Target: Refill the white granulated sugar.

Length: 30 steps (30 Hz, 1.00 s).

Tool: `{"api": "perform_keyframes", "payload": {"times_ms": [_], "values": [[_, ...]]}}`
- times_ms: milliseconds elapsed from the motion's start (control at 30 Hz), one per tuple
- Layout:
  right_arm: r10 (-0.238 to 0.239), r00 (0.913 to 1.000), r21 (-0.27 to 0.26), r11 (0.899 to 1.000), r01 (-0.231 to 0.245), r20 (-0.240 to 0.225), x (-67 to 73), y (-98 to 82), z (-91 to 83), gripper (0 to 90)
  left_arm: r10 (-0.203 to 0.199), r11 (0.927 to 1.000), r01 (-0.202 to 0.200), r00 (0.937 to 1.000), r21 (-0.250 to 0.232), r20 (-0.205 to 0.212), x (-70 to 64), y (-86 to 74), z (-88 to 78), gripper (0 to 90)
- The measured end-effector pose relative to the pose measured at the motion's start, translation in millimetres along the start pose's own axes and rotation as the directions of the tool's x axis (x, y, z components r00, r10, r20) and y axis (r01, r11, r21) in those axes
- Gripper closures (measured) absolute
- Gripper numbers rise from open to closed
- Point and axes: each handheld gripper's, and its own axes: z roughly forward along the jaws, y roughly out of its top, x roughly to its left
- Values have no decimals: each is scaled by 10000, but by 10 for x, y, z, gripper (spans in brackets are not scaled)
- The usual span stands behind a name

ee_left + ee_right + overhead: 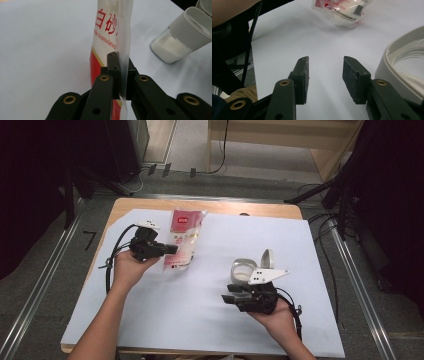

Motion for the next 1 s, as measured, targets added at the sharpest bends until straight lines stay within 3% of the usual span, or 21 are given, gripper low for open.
{"api": "perform_keyframes", "payload": {"times_ms": [100, 367, 633, 1000], "values": [[3, 10000, -36, 10000, -3, 18, 2, 2, -3, 574, -103, 9999, 103, 9999, 13, 36, 9, -53, -17, 895], [11, 9999, 48, 10000, -11, 122, 2, -6, -10, 574, 116, 9999, -116, 9999, -25, 83, 21, -184, -58, 893], [33, 9998, 75, 10000, -34, 221, 7, -12, -33, 574, 769, 9969, -769, 9970, 169, 38, -14, -294, -87, 883], [-16, 9995, 75, 10000, 13, 329, 4, -13, -37, 574, 594, 9978, -605, 9975, 283, 387, -19, -382, -109, 825]]}}
